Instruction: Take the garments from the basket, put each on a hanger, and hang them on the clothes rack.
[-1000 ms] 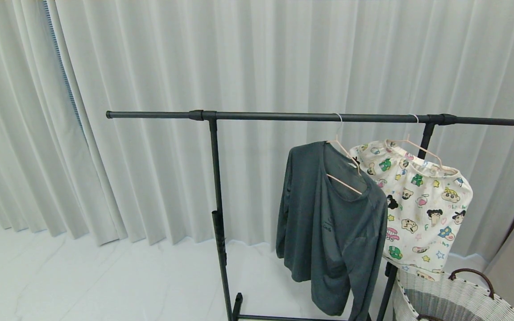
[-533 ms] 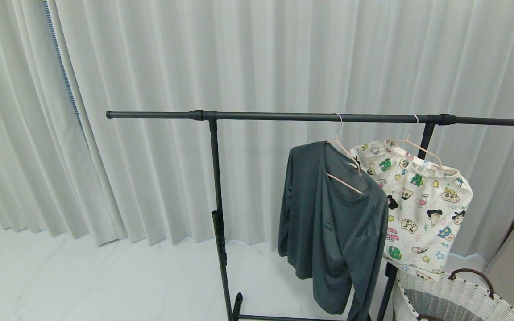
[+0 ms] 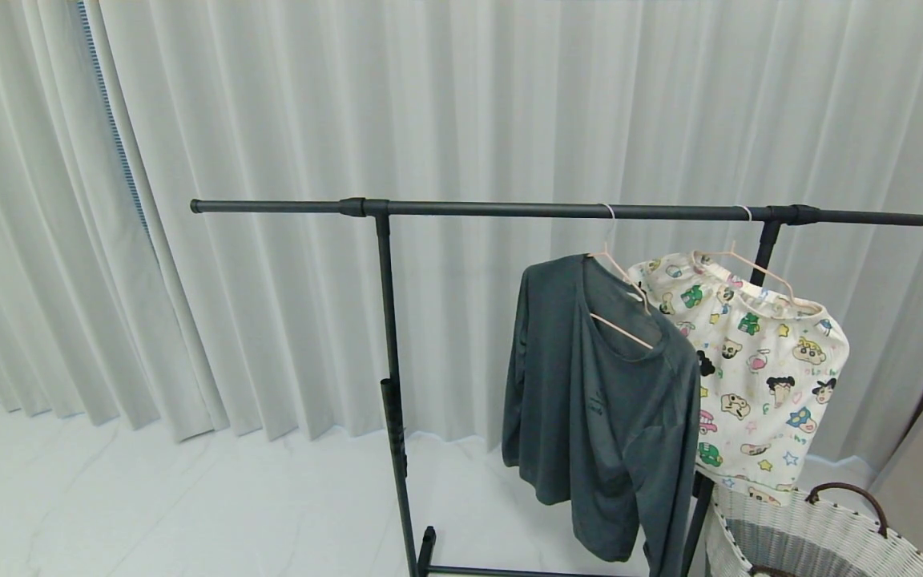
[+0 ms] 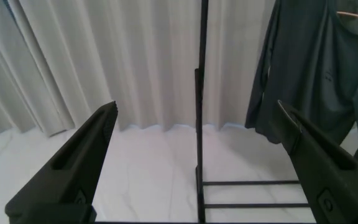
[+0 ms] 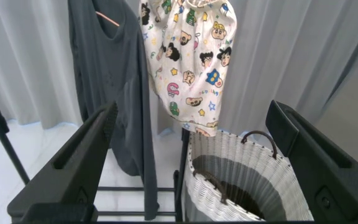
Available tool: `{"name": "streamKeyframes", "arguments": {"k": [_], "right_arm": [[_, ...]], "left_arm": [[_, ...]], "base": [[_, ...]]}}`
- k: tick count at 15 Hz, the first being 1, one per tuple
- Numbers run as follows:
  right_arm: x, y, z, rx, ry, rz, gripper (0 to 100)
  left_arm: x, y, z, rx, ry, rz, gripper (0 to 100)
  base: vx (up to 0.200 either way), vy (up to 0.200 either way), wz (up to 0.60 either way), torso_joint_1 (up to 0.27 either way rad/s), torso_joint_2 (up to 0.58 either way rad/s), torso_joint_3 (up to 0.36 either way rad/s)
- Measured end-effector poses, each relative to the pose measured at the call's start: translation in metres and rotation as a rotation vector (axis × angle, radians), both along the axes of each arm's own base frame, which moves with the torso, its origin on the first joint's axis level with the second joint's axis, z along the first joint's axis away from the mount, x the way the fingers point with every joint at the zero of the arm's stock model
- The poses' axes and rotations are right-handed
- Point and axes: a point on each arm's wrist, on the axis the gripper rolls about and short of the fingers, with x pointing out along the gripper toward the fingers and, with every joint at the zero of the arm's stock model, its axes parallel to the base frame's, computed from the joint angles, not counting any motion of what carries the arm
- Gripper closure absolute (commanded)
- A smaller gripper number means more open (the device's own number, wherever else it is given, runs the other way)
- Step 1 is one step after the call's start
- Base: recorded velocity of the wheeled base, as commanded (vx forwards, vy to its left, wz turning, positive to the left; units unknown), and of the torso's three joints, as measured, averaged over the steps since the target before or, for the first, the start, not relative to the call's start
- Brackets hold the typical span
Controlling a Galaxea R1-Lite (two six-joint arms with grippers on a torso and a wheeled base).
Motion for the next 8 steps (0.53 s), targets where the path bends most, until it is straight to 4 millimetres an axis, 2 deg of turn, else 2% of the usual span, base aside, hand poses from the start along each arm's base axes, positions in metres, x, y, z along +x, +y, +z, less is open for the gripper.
{"name": "streamKeyframes", "arguments": {"k": [2,4,5,8], "right_arm": [[0.0000,0.0000,0.0000,0.004,0.000,0.000,0],[0.0000,0.0000,0.0000,0.000,0.000,0.000,0],[0.0000,0.0000,0.0000,0.002,0.000,0.000,0],[0.0000,0.0000,0.0000,0.000,0.000,0.000,0]], "left_arm": [[0.0002,0.0008,-0.0005,0.041,-0.008,0.015,0],[0.0004,0.0045,0.0003,0.043,-0.019,0.171,0],[0.0004,0.0048,0.0007,0.038,-0.023,0.188,0],[0.0002,0.0022,-0.0038,0.014,0.017,0.062,0]], "base": [[0.000,0.000,0.00,0.000,0.00,0.000],[0.000,0.000,0.00,0.000,0.00,0.000],[0.000,0.000,0.00,0.000,0.00,0.000],[0.000,0.000,0.00,0.000,0.00,0.000]]}}
